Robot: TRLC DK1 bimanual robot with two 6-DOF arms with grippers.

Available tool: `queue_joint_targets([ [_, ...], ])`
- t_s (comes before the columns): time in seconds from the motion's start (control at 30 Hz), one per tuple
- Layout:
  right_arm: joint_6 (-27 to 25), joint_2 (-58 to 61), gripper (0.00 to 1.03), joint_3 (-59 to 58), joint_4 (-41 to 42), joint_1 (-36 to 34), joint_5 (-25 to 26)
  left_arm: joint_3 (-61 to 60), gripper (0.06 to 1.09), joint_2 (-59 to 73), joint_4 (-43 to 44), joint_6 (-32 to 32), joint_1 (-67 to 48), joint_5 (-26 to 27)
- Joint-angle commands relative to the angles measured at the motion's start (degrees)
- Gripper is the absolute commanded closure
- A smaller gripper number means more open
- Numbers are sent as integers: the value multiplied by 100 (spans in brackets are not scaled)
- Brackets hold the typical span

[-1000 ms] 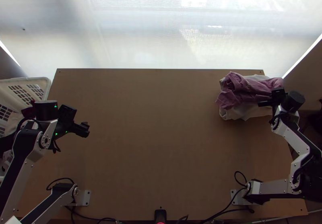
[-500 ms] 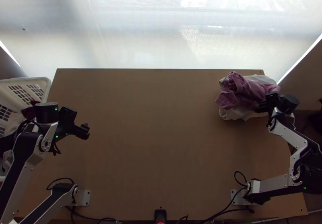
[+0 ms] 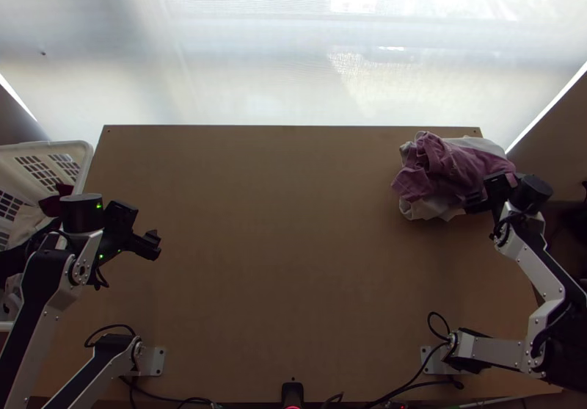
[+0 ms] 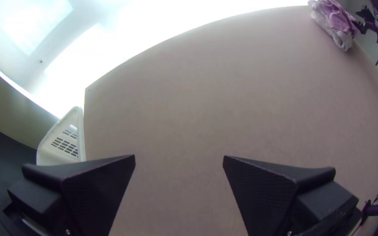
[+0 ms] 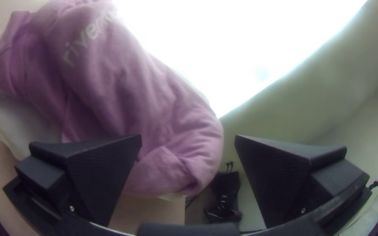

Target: Fold the t-shirt

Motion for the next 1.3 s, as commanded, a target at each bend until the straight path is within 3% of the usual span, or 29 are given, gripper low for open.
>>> queue_joint_targets([
  [0.0, -53, -925, 4, 69, -582, -288, -103, -20, 11, -115, 8, 7, 9, 6],
  [0.2, 70, -1409, 5, 350, -643, -666, -111, 50, 11, -352, -62, 51, 45, 6],
  [0.27, 167, -1435, 13, 412, -582, -719, -111, 23, 11, -457, -80, 51, 80, 6],
  [0.33, 202, -1426, 31, 412, -406, -701, -111, -38, 11, -554, -124, 33, 132, 15],
  [0.47, 228, -1312, 81, 368, 121, -332, -103, -214, 11, -800, -221, 16, 176, 15],
  [0.53, 281, -1128, 100, 359, 200, -51, -103, -249, 11, -888, -273, -19, 256, 24],
  [0.8, 553, -266, 100, 263, 350, 1303, -59, -328, 11, -1029, -405, -46, 387, 6],
  [1.1, 659, 1281, 100, 561, 490, 1645, -76, -319, 11, -1029, -572, 113, 677, 6],
  [1.27, 659, 1536, 100, 350, 482, 1804, -217, -231, 11, -985, -625, 148, 730, 6],
])
